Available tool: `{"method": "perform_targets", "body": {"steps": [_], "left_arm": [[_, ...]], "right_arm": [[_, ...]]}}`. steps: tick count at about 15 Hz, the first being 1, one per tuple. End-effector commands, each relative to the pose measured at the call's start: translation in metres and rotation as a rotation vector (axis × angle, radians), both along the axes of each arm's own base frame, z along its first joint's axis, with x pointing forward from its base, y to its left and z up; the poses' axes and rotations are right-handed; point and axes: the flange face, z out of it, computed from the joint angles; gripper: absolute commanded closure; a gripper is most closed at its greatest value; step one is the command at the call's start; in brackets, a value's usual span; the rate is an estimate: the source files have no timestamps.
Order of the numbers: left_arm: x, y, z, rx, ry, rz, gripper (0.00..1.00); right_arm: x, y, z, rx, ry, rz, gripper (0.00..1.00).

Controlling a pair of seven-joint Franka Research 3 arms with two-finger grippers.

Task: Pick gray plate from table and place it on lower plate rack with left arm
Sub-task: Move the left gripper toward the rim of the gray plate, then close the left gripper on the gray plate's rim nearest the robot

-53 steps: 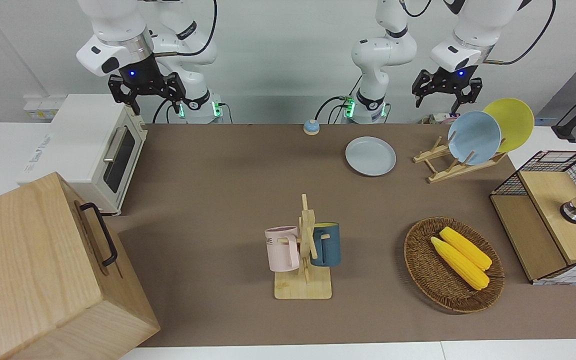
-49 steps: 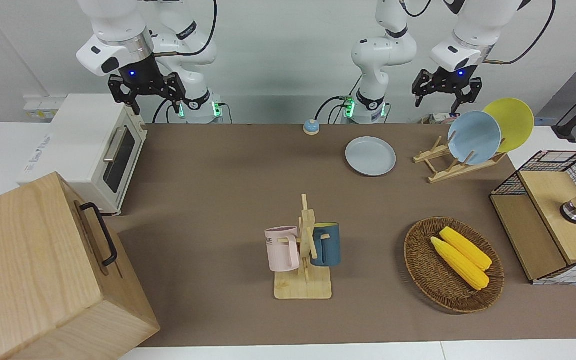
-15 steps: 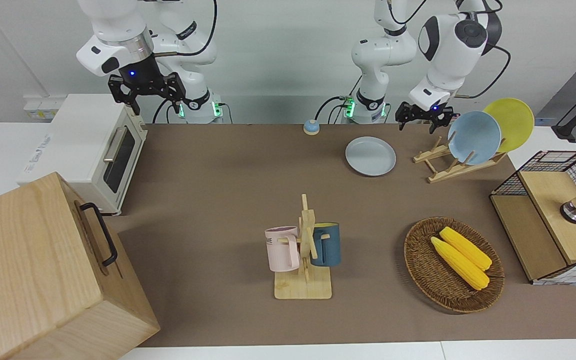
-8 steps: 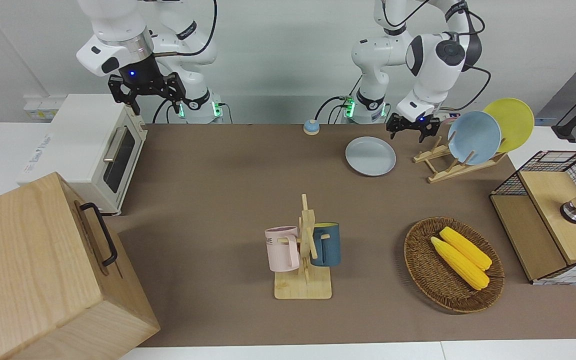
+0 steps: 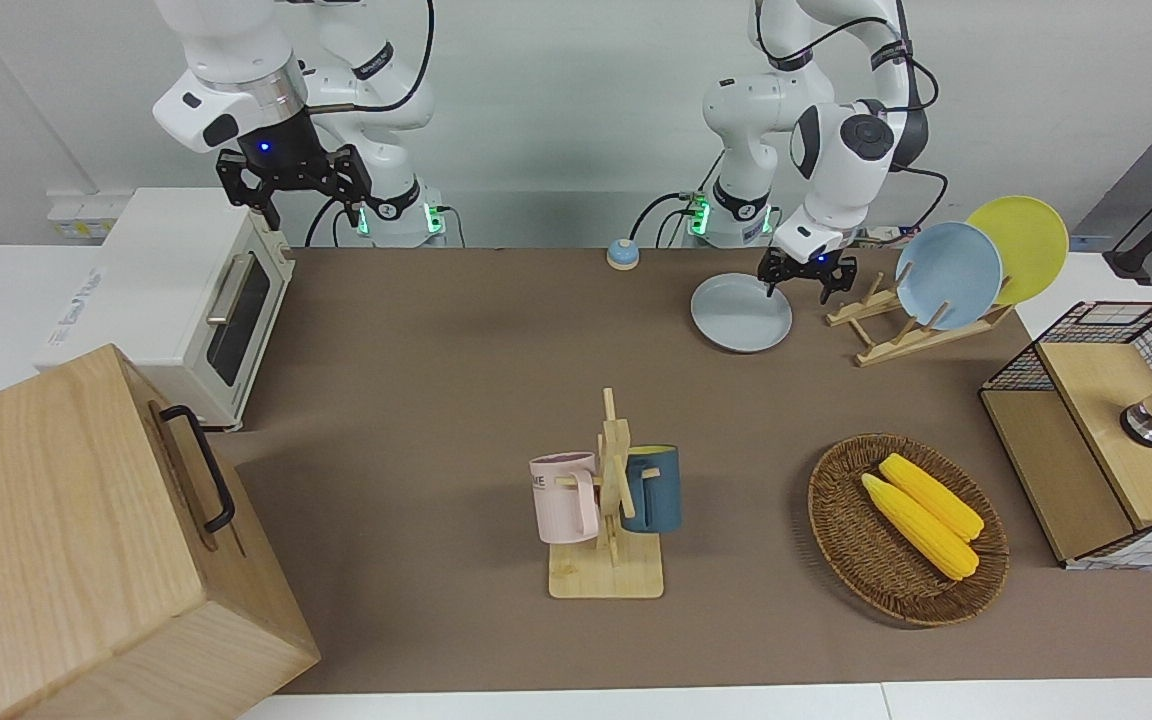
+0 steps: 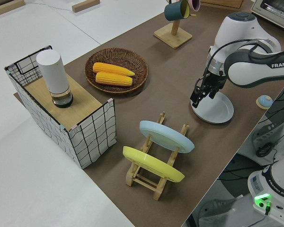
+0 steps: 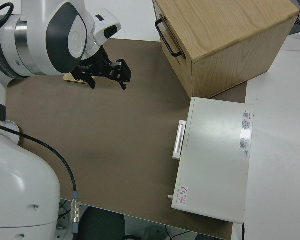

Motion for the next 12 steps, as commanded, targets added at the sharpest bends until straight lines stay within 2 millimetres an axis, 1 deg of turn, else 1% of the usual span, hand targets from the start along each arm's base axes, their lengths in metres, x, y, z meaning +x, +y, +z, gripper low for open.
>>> {"method": "perform_targets", "body": {"steps": [1,9,12], "left_arm": [[-0.005,-0.005,-0.019,-0.010,-0.021,0.000,0.01],[-0.001,-0.006,-0.058,-0.022,-0.024,-0.006,0.01],[0.001,-0.009,-0.069,-0.026,-0.027,-0.013,0.01]], "right_arm": [[-0.003,0.001,0.003,0.006,0.007,0.000,0.013],[-0.002,0.000,0.003,0.006,0.007,-0.002,0.011],[-0.002,0.000,0.003,0.006,0.007,-0.001,0.013]]}}
